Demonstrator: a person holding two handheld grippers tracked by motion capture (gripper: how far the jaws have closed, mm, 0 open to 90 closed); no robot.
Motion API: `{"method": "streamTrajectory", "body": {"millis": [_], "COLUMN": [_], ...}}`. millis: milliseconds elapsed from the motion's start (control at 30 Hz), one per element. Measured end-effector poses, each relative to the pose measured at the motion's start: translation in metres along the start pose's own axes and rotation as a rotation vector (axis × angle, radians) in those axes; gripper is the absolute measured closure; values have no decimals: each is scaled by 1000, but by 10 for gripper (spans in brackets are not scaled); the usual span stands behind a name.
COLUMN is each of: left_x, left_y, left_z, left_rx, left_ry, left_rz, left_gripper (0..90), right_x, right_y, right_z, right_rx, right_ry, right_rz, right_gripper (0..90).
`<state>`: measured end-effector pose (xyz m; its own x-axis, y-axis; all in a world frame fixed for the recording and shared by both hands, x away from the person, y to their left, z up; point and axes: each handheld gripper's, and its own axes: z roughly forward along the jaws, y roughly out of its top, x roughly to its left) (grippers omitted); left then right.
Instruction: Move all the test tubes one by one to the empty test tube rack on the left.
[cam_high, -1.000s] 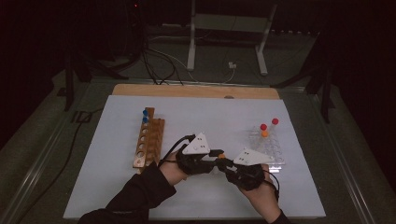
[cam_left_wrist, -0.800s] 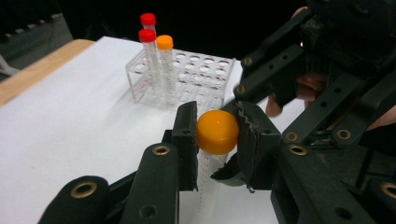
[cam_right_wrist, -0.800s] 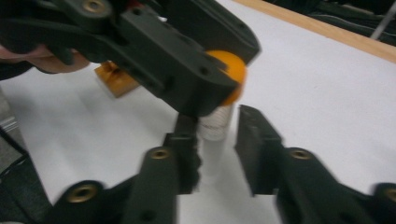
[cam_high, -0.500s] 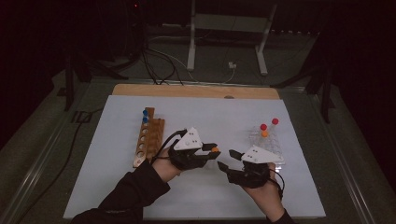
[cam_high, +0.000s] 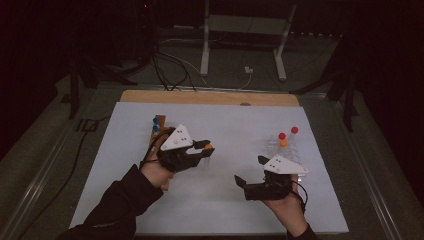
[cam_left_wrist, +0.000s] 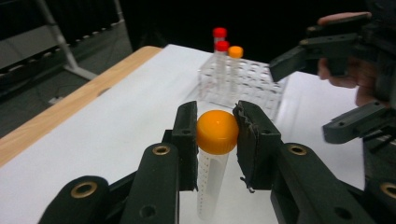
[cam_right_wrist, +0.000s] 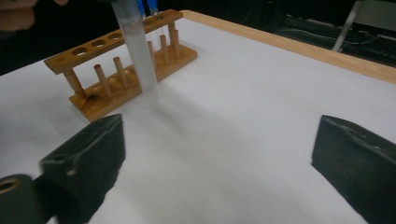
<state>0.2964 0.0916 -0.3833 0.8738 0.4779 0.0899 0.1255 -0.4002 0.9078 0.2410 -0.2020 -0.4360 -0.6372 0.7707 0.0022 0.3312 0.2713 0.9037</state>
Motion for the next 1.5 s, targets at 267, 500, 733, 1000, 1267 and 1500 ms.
{"method": "streamTrajectory", "body": {"millis": [267,500,733,1000,1267,1500], "left_x": [20,37,52,70,86,98], "left_y": [-3,-5,-9,-18,-31,-47], "left_z": [-25,-46,-62,-71,-71,-68], "left_rx": [1,-9,-16,-15,-14,9], "left_ry": [77,141,207,282,348,390], "left_rz": [-13,-31,-49,-80,-114,-146], "left_gripper": [717,717,717,717,717,717], "right_x": [-2,-1,0,-2,-2,-3], "right_y": [0,0,0,0,0,-1], "right_z": [-1,-2,-2,-3,-3,-4], "right_rx": [4,-2,-9,-12,-14,-15], "right_ry": [26,44,46,46,43,40], "right_rz": [13,6,4,5,7,9], "right_gripper": [0,0,0,0,0,0]}}
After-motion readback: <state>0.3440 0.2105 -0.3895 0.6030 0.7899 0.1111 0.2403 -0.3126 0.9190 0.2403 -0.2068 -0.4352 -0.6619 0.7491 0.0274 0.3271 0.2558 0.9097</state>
